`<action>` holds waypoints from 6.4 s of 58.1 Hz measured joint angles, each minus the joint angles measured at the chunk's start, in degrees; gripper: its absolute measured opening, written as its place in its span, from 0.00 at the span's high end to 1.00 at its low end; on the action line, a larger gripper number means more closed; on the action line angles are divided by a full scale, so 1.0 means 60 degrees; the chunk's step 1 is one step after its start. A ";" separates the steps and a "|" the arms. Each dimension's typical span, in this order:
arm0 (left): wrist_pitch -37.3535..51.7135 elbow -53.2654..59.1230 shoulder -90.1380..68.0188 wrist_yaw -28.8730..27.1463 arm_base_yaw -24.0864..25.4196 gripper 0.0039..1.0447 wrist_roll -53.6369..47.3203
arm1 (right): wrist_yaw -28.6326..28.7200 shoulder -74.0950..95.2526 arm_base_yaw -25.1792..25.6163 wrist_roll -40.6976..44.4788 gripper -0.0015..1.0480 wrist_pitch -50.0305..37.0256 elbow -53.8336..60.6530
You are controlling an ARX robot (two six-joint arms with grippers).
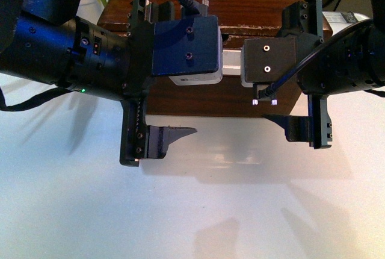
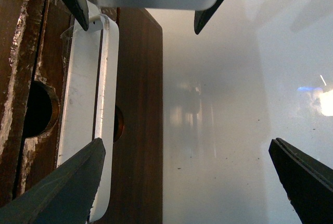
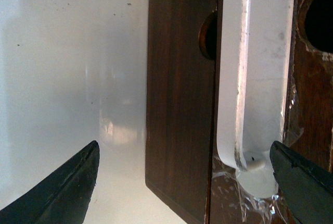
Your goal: Open drawer
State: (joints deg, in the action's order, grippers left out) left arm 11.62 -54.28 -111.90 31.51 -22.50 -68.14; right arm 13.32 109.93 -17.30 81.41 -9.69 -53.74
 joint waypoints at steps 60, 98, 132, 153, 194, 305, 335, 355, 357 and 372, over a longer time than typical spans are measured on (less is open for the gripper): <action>-0.1173 -0.2218 -0.1869 -0.0047 0.0182 0.08 -0.0466 | 0.0146 0.1002 -0.0168 0.0153 0.09 0.0707 -0.1020; -0.1636 -0.2248 -0.2011 -0.0244 0.0157 0.08 -0.0925 | 0.0189 0.1260 -0.0200 0.0237 0.09 0.0790 -0.0965; -0.1730 -0.0189 -0.0780 0.0160 0.0164 0.08 -0.1537 | 0.0477 -0.0452 -0.0878 0.0189 0.09 0.0401 0.1435; -0.1694 0.0834 -0.0033 0.0328 0.0317 0.08 -0.1676 | 0.0361 -0.1111 -0.1228 0.0153 0.09 0.0248 0.2331; -0.0124 0.1967 0.2652 0.1271 0.1701 0.08 0.1876 | 0.1370 -0.3996 -0.0018 -0.1687 0.09 0.0386 0.2878; 0.2186 0.8918 1.4491 -0.5249 0.3719 0.98 1.1315 | -0.2222 -1.5639 0.2871 -1.3464 0.98 -0.1082 0.8790; 0.0135 0.8918 1.6586 -0.5253 0.3719 0.98 1.1311 | -0.2222 -1.8225 0.2871 -1.3468 0.98 0.1574 0.8790; -0.1902 0.8914 1.8557 -0.5249 0.3719 0.98 1.1311 | -0.2222 -1.8269 0.2871 -1.3468 0.98 0.1603 0.8790; -0.1905 0.8914 1.8575 -0.5249 0.3719 0.98 1.1311 | -0.2222 -1.8269 0.2871 -1.3468 0.98 0.1603 0.8790; -0.1923 0.8914 1.8589 -0.5249 0.3719 0.77 1.1333 | -0.2222 -1.8269 0.2871 -1.3464 0.79 0.1603 0.8790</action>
State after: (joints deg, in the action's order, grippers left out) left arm 0.08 -0.80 -0.36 0.01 -0.19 -0.14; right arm -0.01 0.32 -0.08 0.62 -0.08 -0.99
